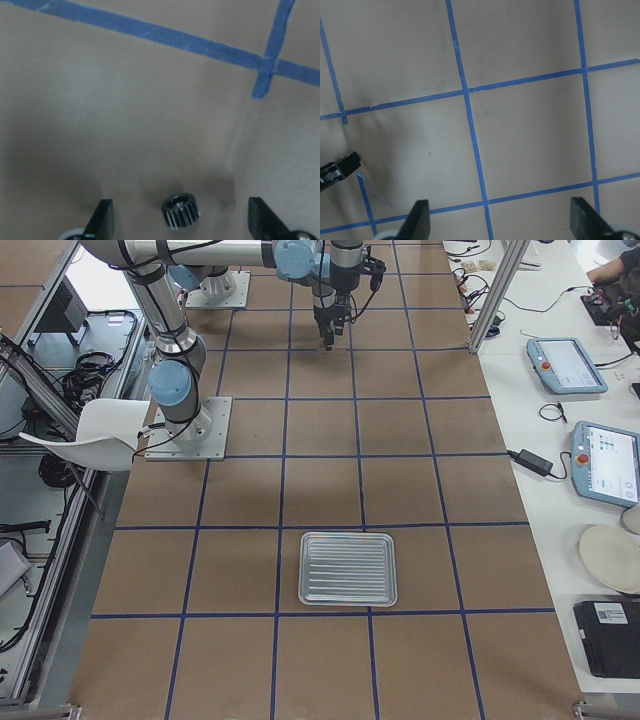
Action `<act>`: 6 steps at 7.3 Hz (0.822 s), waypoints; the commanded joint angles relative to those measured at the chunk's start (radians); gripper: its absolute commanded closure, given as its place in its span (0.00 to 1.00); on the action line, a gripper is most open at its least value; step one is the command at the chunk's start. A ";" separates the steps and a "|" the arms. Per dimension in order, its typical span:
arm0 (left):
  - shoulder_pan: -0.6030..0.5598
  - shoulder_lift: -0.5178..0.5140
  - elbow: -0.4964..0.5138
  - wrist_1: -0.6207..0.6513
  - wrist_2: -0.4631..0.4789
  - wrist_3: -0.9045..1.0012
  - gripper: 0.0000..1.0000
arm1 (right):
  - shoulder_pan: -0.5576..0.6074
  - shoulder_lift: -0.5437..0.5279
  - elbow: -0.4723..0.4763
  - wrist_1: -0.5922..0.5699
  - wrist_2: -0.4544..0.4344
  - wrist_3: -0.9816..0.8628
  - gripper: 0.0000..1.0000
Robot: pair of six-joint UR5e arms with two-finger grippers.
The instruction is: Place bearing gear from tray to pile
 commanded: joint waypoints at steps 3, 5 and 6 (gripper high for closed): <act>0.002 0.016 -0.008 0.010 0.002 0.000 1.00 | 0.002 -0.034 0.010 0.008 0.150 0.046 0.00; 0.023 0.047 0.006 0.007 0.005 0.007 1.00 | 0.014 -0.025 0.012 0.028 0.118 0.099 0.00; 0.081 0.056 -0.002 0.004 0.002 0.011 1.00 | 0.039 -0.024 0.027 0.028 0.081 0.137 0.00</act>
